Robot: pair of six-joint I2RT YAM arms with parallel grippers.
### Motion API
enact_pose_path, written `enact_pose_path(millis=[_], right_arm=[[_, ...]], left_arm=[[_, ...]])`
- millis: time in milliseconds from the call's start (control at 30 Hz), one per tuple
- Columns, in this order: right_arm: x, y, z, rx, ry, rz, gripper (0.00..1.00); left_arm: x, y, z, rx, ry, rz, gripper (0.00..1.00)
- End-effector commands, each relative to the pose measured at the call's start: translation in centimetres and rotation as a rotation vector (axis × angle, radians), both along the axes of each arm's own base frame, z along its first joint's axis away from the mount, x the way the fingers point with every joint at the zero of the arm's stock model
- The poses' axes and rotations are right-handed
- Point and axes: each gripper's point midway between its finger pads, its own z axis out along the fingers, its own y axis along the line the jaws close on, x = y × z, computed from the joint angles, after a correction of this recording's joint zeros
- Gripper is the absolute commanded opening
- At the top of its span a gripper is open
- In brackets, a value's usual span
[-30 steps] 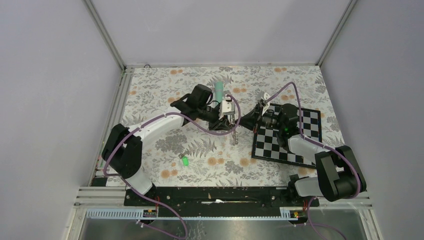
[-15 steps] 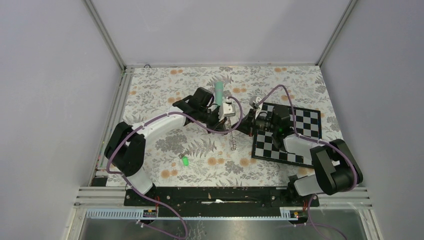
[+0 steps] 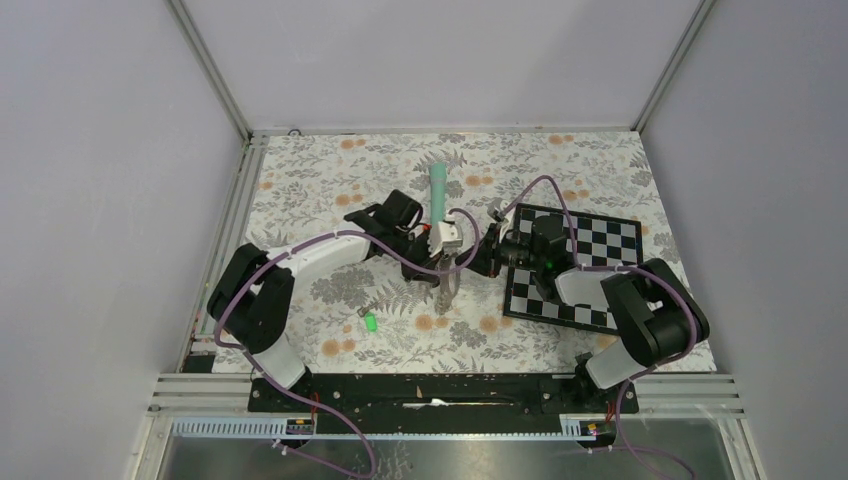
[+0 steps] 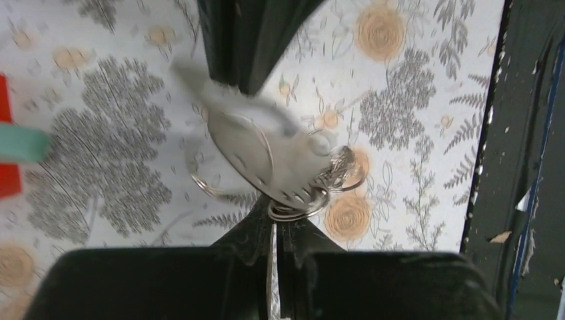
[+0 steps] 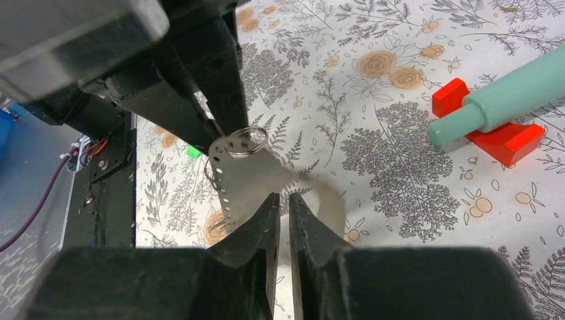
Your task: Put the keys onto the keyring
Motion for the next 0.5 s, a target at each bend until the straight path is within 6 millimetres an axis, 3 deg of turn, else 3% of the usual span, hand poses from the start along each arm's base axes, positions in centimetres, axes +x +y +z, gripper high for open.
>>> enact_pose_path(millis=[0, 267, 467], right_arm=[[0.6, 1.0, 1.0, 0.042, -0.041, -0.006, 0.18], [0.9, 1.0, 1.3, 0.030, -0.057, -0.020, 0.26], [2.0, -0.2, 1.7, 0.019, -0.066, -0.069, 0.29]], left_arm=[[-1.4, 2.4, -0.9, 0.073, 0.044, 0.034, 0.00], [-1.3, 4.2, -1.8, 0.124, 0.034, 0.065, 0.00], [0.0, 5.3, -2.1, 0.179, -0.002, 0.109, 0.00]])
